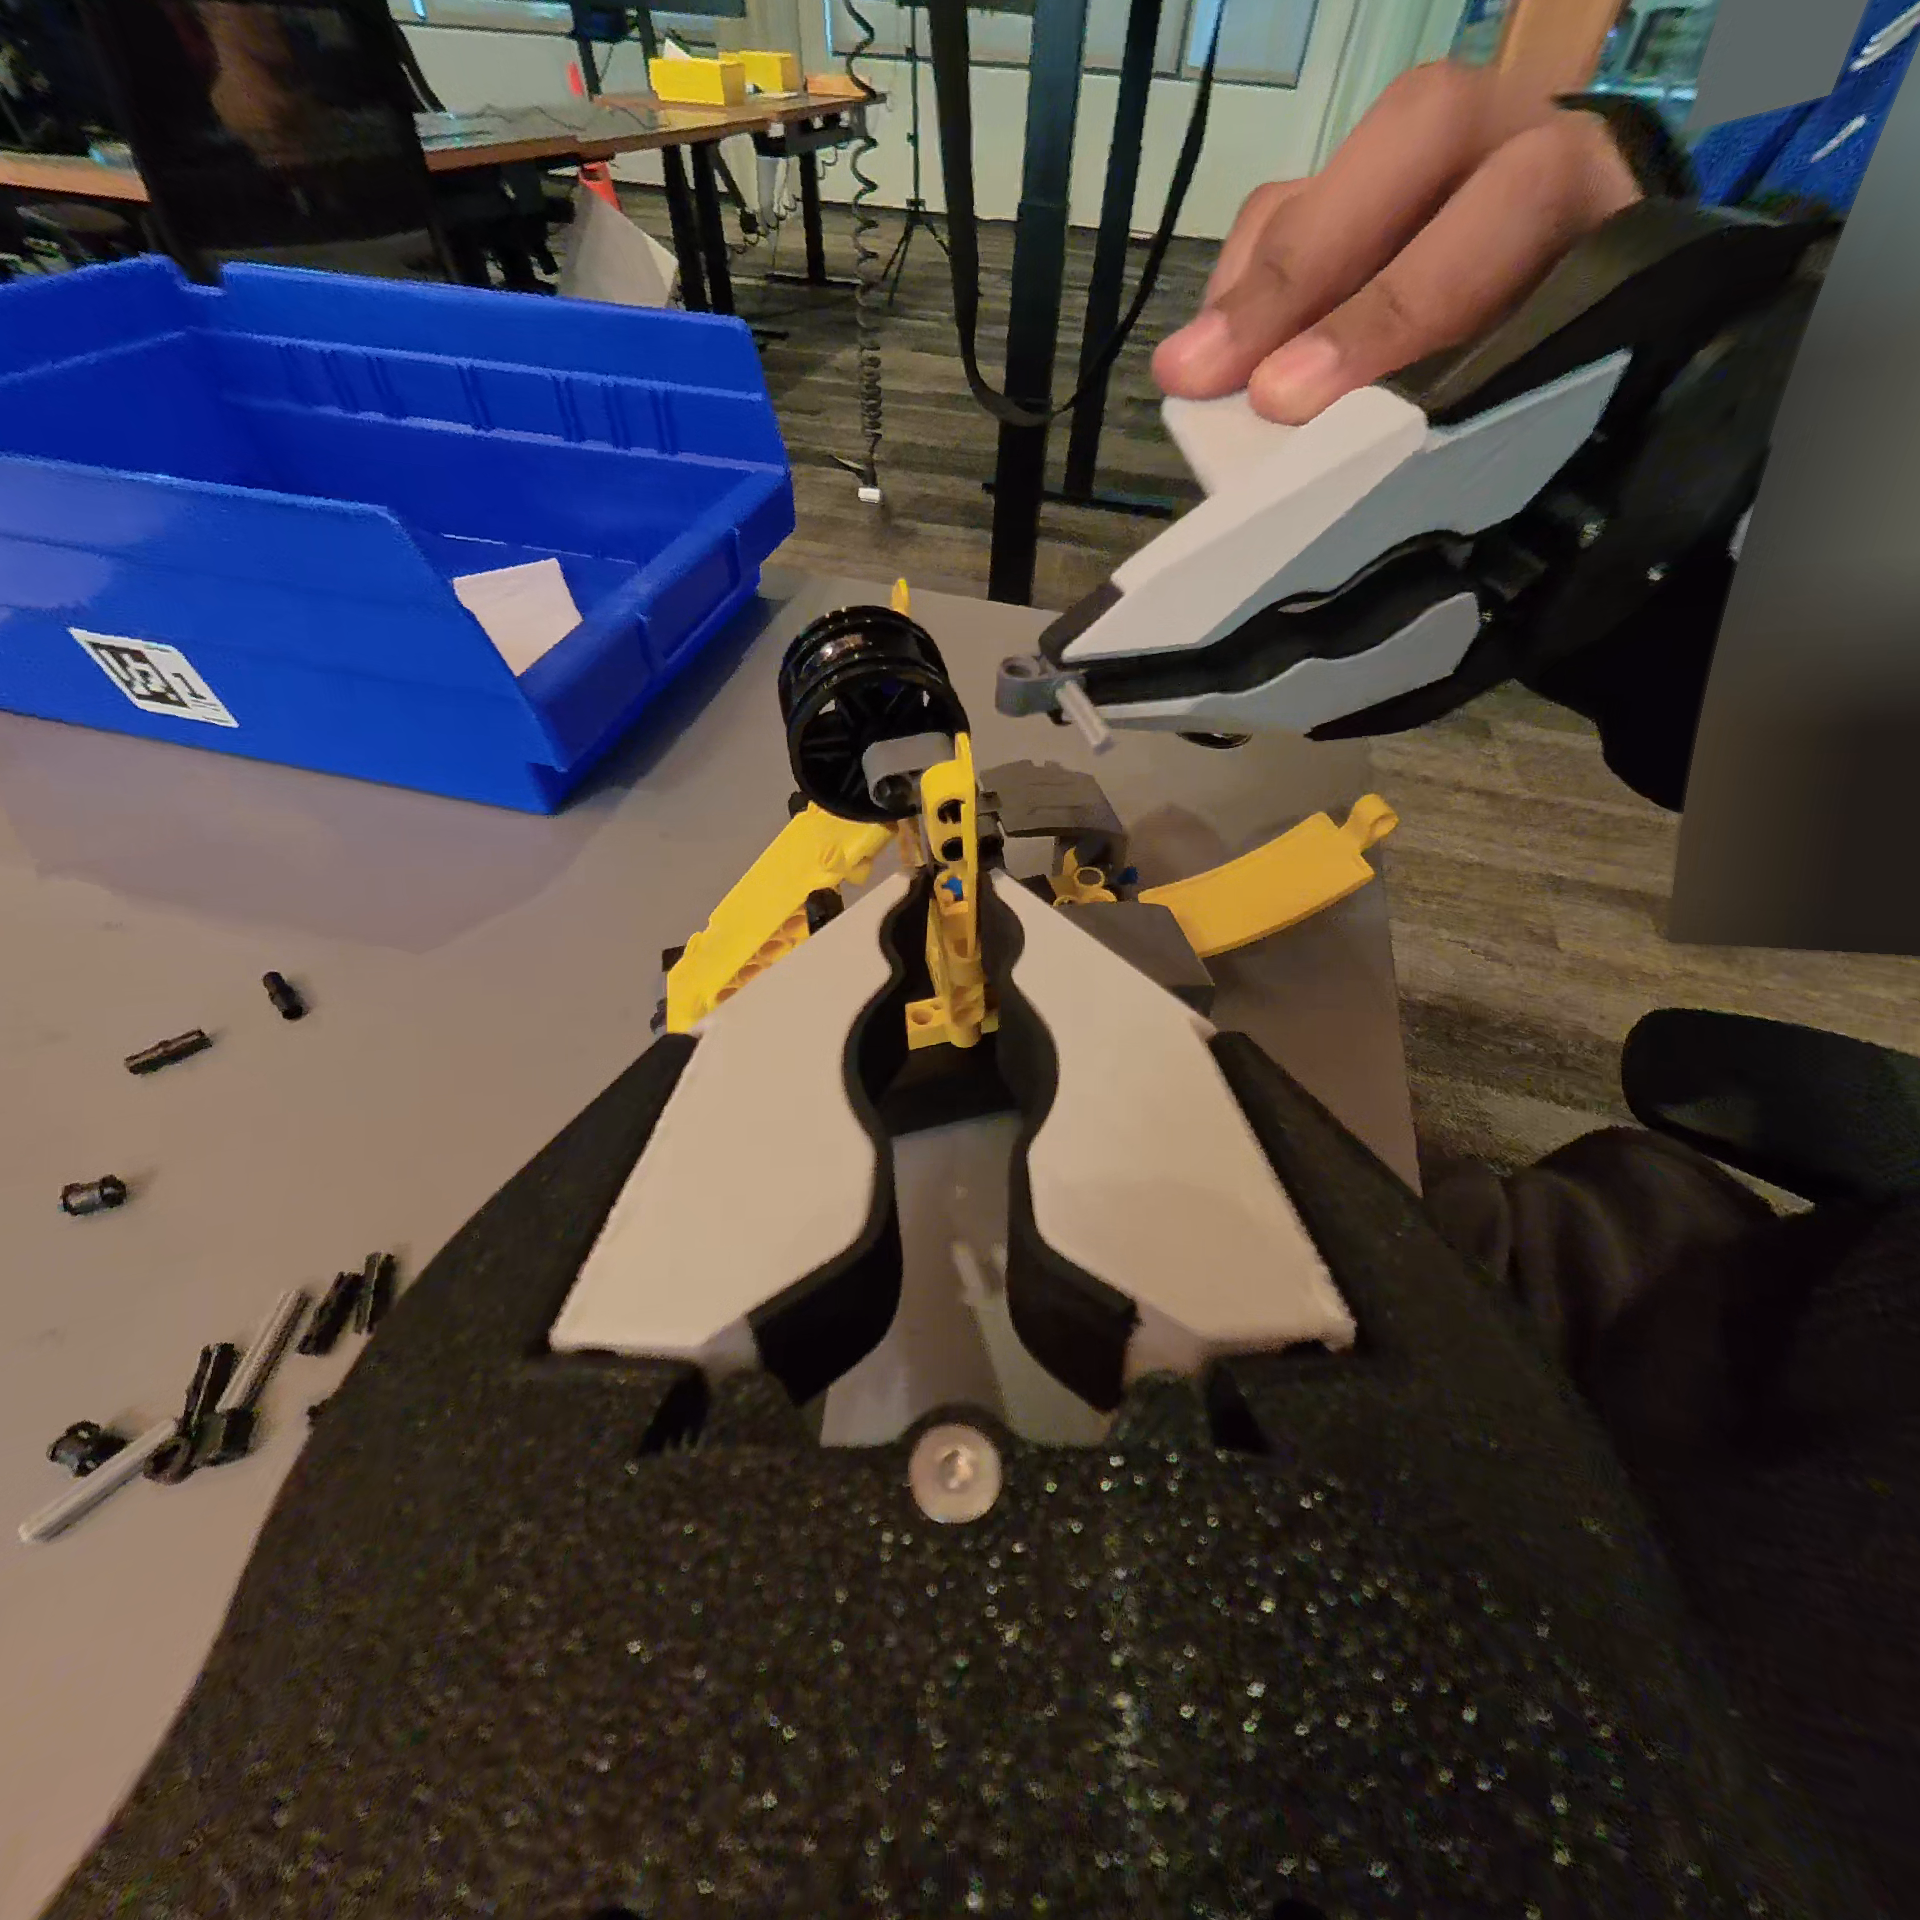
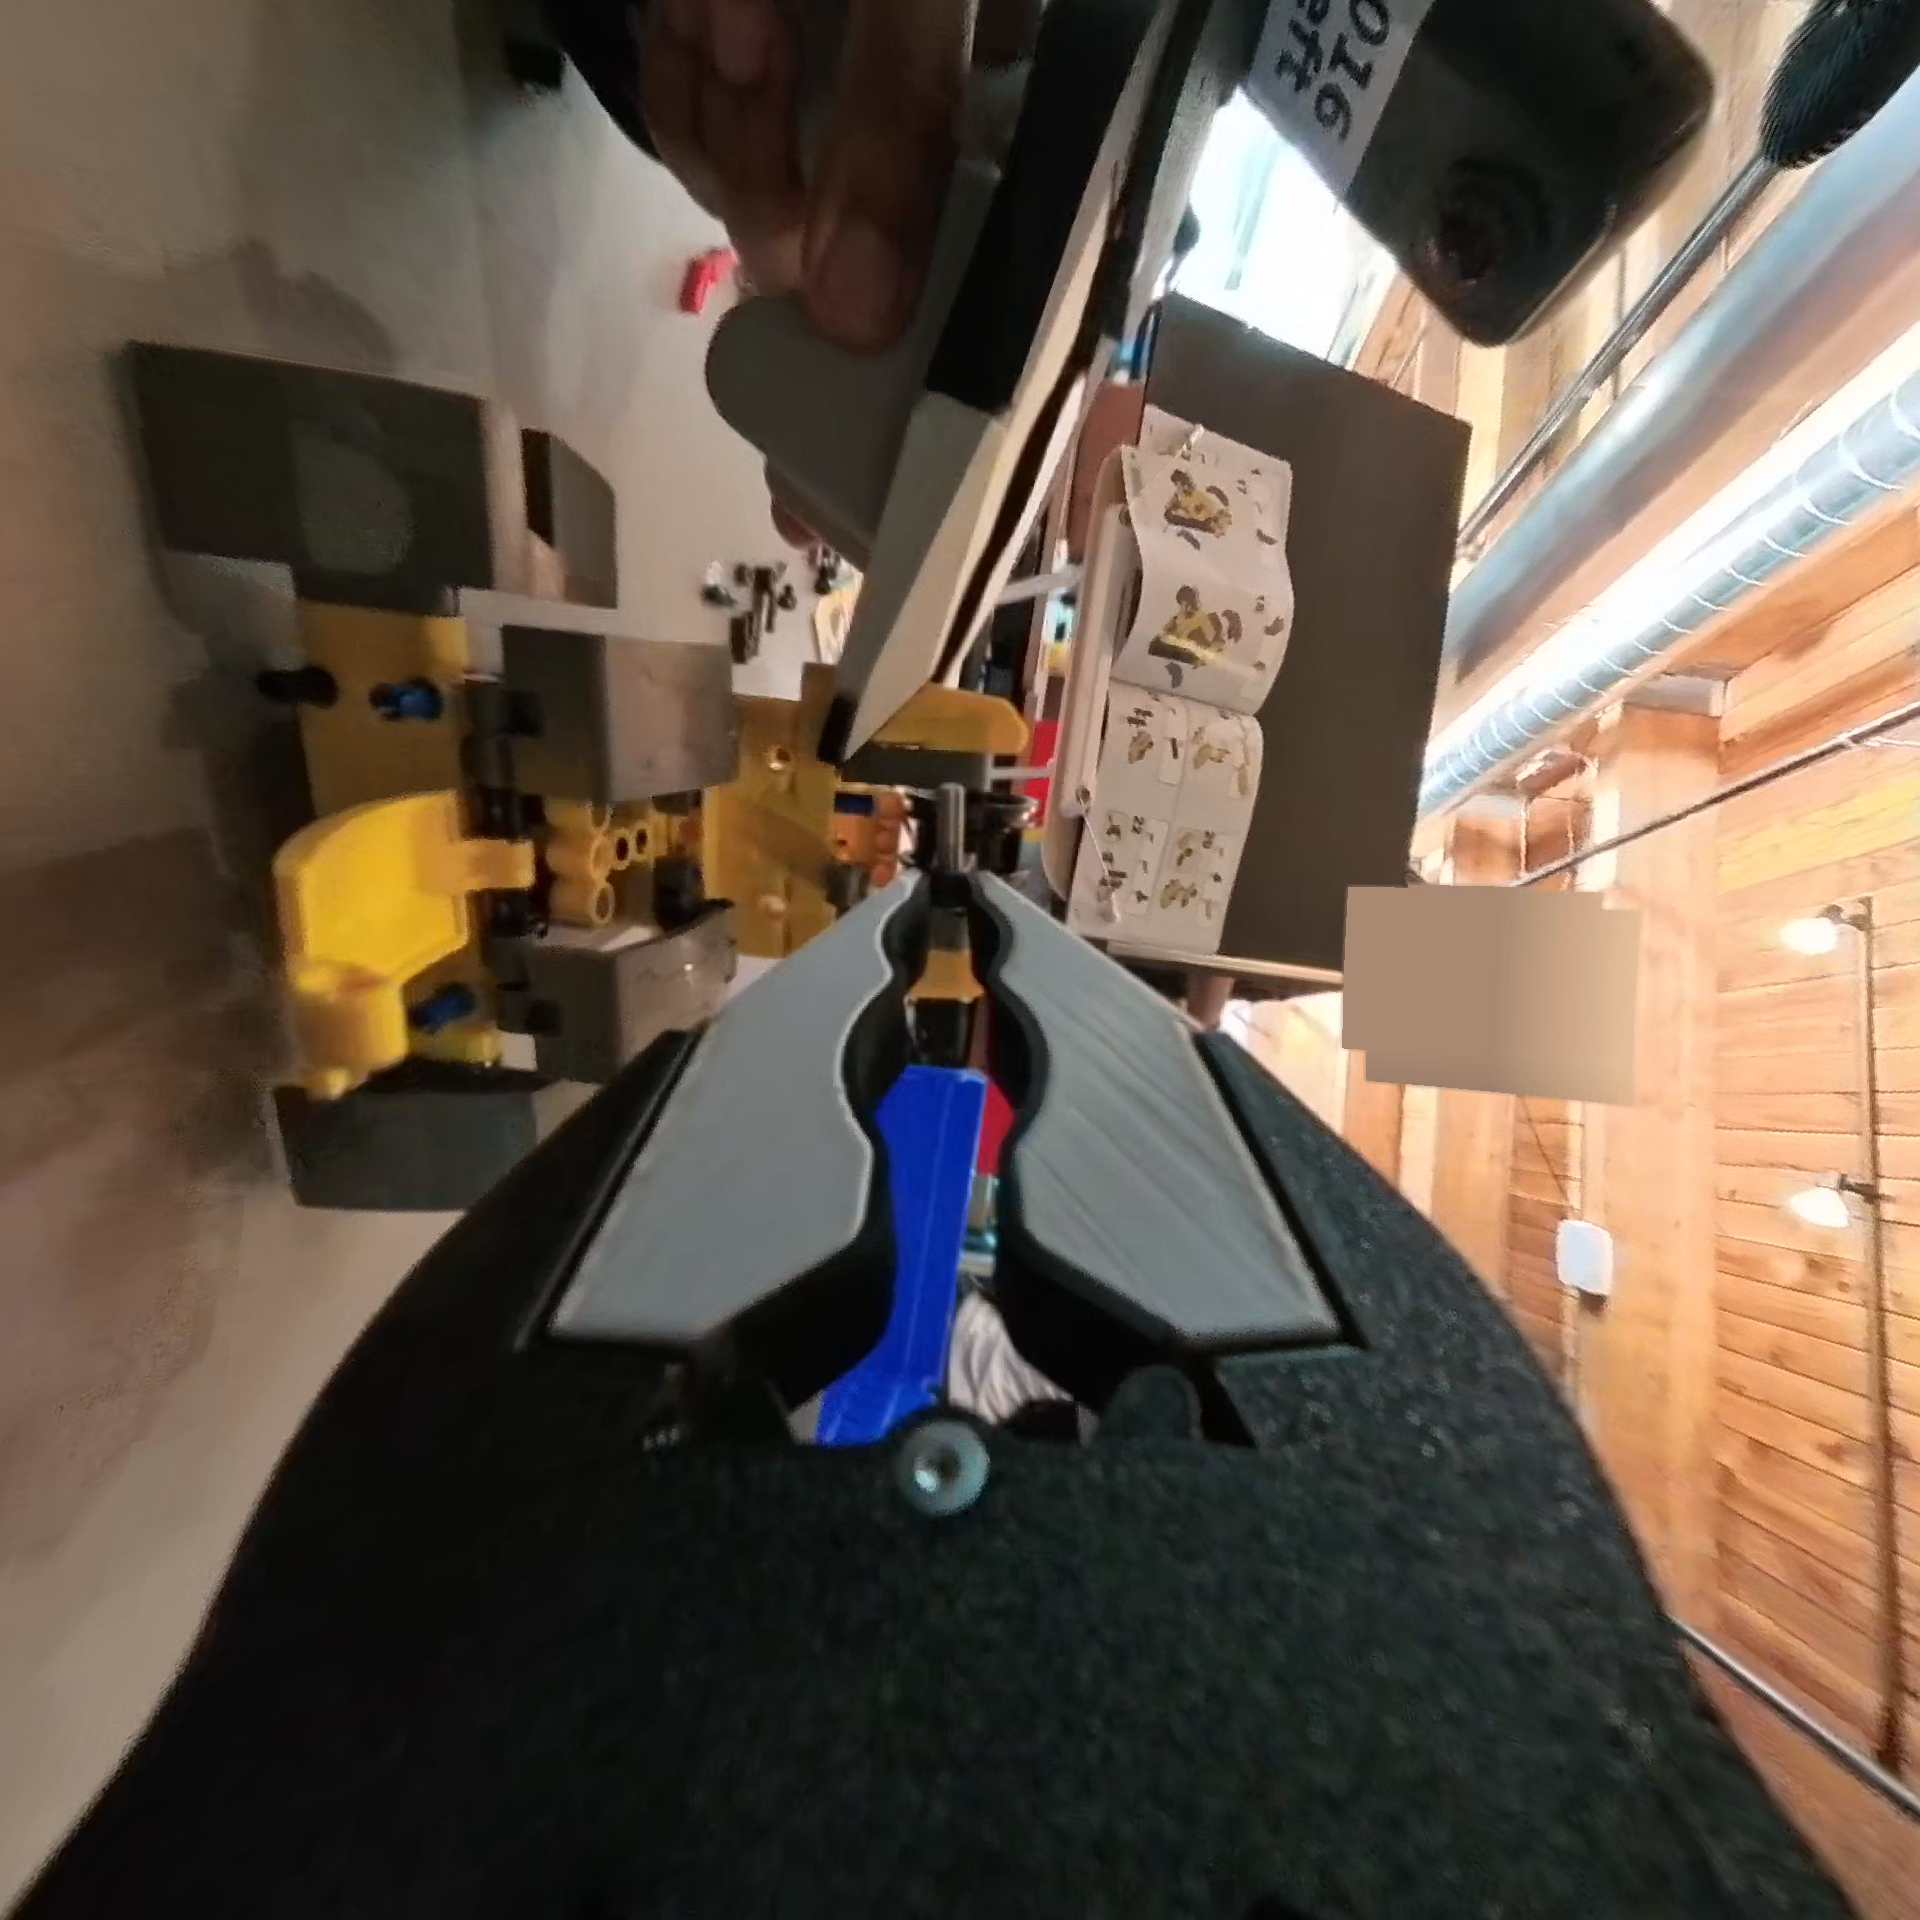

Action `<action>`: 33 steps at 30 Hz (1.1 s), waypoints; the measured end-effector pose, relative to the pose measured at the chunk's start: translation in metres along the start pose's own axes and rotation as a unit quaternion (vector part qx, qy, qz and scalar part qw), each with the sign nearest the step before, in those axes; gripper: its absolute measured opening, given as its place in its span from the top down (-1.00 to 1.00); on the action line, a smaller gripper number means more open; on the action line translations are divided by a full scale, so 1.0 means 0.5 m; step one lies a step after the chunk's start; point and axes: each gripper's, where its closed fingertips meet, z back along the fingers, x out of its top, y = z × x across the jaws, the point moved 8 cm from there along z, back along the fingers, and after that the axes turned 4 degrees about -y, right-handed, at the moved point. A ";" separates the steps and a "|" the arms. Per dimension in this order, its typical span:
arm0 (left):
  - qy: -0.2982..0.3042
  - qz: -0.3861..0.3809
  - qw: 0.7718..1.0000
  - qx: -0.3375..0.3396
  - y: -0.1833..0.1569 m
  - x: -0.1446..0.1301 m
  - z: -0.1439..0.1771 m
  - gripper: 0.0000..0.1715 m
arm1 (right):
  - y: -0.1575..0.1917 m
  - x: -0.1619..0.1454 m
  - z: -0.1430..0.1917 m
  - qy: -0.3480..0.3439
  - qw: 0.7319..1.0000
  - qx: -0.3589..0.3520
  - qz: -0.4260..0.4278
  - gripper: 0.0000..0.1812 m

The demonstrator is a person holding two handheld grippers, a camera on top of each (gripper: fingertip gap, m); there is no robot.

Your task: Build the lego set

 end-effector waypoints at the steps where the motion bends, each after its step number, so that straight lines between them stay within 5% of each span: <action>1: 0.003 -0.003 1.000 -0.007 0.002 0.001 -0.001 0.90 | 0.006 -0.008 -0.001 -0.013 1.000 -0.001 -0.010 0.94; 6: 0.011 0.005 0.999 -0.041 0.019 0.003 -0.001 0.91 | 0.038 -0.025 -0.017 -0.050 0.998 -0.022 0.007 0.94; 33: -0.001 0.013 0.999 -0.030 0.022 0.000 -0.003 0.92 | 0.046 0.004 -0.038 -0.020 0.998 -0.059 0.021 0.93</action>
